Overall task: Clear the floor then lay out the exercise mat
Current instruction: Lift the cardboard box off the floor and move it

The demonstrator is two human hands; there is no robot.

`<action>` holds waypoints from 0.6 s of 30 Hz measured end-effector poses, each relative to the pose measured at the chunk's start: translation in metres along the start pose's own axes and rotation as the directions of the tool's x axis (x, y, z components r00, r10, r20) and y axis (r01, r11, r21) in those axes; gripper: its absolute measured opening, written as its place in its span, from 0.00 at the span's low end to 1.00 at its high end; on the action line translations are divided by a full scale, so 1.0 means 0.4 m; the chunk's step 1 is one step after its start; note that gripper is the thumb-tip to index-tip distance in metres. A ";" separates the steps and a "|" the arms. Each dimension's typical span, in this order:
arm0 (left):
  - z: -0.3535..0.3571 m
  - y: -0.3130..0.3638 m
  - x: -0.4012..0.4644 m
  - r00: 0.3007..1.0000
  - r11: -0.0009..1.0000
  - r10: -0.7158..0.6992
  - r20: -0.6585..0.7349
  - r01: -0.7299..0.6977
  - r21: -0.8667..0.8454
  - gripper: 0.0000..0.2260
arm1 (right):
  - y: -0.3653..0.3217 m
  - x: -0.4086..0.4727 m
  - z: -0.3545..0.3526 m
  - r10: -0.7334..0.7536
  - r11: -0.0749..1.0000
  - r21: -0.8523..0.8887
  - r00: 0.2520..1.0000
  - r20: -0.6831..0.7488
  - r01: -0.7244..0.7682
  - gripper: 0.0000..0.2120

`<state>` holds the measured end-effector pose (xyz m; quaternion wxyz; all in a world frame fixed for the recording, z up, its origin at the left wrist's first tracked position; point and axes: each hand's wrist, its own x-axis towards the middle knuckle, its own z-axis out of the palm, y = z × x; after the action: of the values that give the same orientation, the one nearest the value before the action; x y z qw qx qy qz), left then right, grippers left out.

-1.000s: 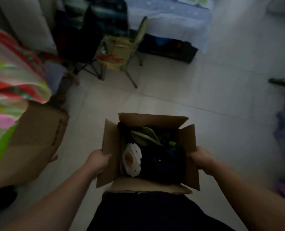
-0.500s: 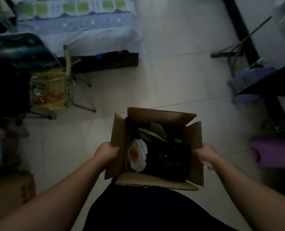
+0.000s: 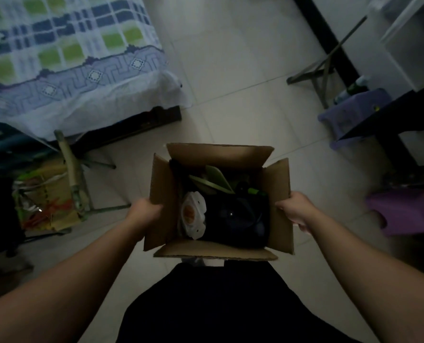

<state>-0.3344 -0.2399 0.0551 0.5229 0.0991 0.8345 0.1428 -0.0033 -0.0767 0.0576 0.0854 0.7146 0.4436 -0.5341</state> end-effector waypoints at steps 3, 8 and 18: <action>0.004 0.123 0.041 1.000 1.000 -0.010 0.009 0.010 -0.001 0.06 | -0.073 0.080 -0.054 0.012 1.000 -0.019 1.000 -0.002 -0.012 0.08; 0.024 0.341 0.084 1.000 0.999 -0.028 0.012 0.028 -0.022 0.05 | -0.206 0.207 -0.181 0.005 0.999 -0.053 0.999 0.031 -0.003 0.11; -0.002 0.765 0.193 1.000 0.999 0.025 0.011 -0.025 -0.027 0.07 | -0.519 0.370 -0.392 0.000 0.998 -0.057 1.000 -0.029 -0.001 0.11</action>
<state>-0.3638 0.0719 0.0949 0.5272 0.1034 0.8281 0.1600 -0.0408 0.2197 0.0714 0.0997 0.7195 0.4597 -0.5109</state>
